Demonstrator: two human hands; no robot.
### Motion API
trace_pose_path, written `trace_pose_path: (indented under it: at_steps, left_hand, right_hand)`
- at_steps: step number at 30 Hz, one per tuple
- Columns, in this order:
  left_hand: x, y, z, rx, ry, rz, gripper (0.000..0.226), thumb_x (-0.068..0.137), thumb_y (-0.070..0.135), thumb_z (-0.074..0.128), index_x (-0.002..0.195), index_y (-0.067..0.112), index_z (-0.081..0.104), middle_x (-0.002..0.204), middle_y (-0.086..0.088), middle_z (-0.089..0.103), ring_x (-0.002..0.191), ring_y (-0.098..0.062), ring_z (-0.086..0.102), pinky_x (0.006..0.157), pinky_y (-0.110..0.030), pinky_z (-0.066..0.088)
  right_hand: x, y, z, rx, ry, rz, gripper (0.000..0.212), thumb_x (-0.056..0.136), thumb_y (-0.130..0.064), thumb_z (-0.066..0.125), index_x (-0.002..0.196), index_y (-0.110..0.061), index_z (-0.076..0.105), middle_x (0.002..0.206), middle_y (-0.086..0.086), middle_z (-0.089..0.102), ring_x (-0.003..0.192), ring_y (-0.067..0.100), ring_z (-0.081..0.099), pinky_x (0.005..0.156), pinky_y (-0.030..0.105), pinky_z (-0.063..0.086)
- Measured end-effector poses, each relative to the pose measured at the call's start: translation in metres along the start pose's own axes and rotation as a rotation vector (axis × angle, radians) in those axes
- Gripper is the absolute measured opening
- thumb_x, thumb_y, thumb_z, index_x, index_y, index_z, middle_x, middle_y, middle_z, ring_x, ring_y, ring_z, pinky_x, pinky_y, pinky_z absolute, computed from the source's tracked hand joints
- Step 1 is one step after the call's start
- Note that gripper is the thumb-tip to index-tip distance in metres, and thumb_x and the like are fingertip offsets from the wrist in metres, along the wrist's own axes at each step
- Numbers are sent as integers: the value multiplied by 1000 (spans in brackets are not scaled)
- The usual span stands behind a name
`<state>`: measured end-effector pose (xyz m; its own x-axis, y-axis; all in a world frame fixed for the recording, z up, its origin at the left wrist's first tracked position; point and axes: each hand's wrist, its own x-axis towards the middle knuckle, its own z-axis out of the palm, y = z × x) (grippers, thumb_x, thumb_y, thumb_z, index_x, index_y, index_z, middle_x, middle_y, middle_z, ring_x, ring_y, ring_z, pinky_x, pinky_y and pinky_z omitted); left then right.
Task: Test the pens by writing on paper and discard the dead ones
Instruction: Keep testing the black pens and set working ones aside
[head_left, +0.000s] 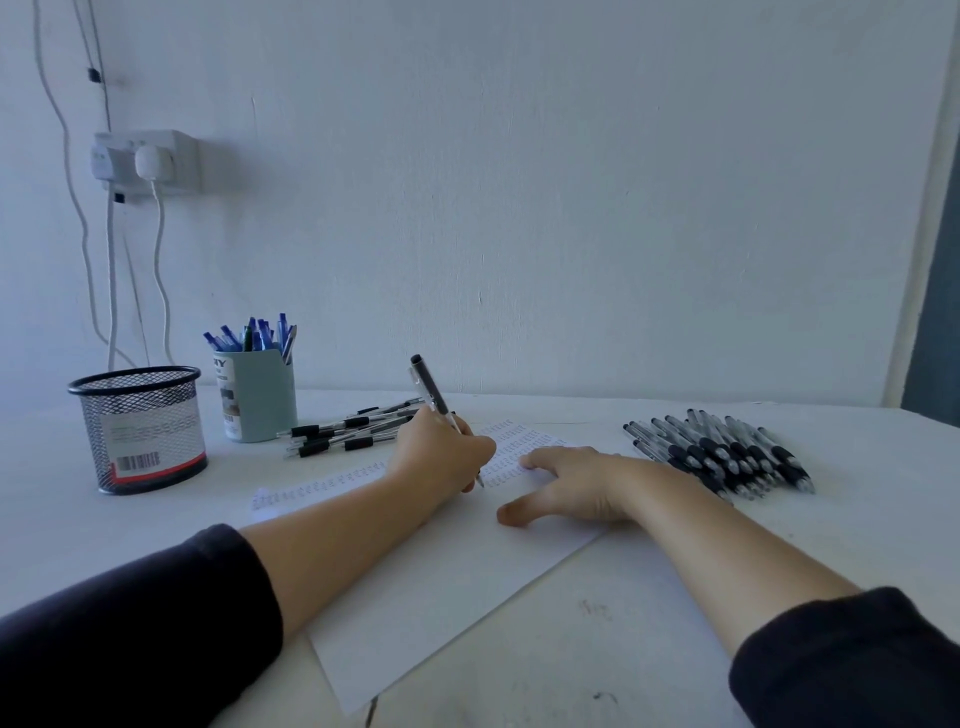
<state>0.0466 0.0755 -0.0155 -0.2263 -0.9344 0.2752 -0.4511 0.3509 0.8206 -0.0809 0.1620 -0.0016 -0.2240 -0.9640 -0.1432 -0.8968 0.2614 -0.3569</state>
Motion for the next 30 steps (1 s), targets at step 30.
trace_pose_path:
  at_steps: [30]
  left_hand:
    - [-5, 3, -1, 11, -44, 36, 13, 72, 8, 55, 59, 10, 54, 42, -2, 51, 40, -12, 44, 49, -18, 36]
  right_hand:
    - [2, 2, 1, 22, -4, 5, 88, 70, -68, 63, 146, -42, 26, 157, -2, 20, 144, 21, 20, 116, 43, 17]
